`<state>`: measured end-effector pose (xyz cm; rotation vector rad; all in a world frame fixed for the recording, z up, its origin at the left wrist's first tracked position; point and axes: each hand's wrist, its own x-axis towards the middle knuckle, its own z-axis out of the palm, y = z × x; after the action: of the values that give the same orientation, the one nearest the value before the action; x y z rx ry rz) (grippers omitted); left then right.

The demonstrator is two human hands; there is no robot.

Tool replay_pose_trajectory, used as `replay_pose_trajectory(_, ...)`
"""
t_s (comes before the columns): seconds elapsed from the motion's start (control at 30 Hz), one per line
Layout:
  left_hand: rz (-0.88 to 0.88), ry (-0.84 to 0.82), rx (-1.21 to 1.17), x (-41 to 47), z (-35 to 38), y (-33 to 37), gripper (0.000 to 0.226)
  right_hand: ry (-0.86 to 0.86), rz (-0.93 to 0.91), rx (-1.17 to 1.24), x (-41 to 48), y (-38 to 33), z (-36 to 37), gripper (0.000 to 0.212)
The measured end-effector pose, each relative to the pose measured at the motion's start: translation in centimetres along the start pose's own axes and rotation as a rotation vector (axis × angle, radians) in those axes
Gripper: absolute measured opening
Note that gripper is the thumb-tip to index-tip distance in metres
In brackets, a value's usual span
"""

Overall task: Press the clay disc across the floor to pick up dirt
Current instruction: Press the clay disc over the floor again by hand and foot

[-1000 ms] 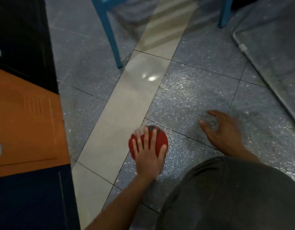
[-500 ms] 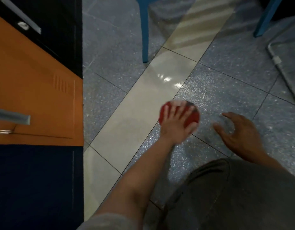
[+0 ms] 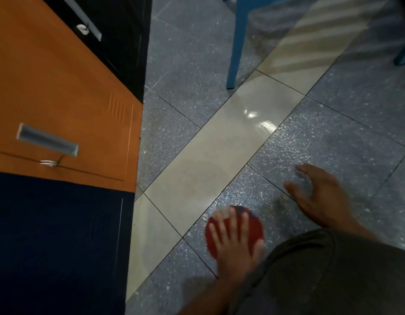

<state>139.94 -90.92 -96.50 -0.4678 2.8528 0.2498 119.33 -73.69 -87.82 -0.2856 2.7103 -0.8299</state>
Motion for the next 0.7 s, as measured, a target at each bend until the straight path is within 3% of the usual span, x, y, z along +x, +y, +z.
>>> replay_pose_trajectory(0.17,0.562,-0.079,0.163,5.8,0.0,7.4,0.073,0.026,-0.034,-0.011,0.3,0.0,-0.6,0.056)
replay_pose_trajectory(0.27,0.669,-0.099,0.072,11.9,-2.9,8.8,0.077,0.068,0.009,-0.034,0.2,-0.1,-1.3,0.051)
replay_pose_trajectory(0.37,0.479,-0.064,-0.031,18.4,-6.1,7.1,0.085,0.085,0.014,-0.054,0.2,0.0,-1.6,0.05)
replay_pose_trajectory(0.5,0.099,-0.052,-0.074,23.8,-9.3,-1.1,0.082,0.1,0.027,-0.031,-0.3,0.3,-1.7,0.054)
replay_pose_trajectory(0.6,-0.228,-0.012,-0.091,22.2,-9.3,-9.3,0.08,0.073,0.036,-0.043,-0.7,1.0,-1.3,0.054)
replay_pose_trajectory(0.7,-0.448,0.067,-0.097,15.6,-8.1,-14.1,0.081,0.064,0.058,-0.025,-0.6,1.2,-1.1,0.053)
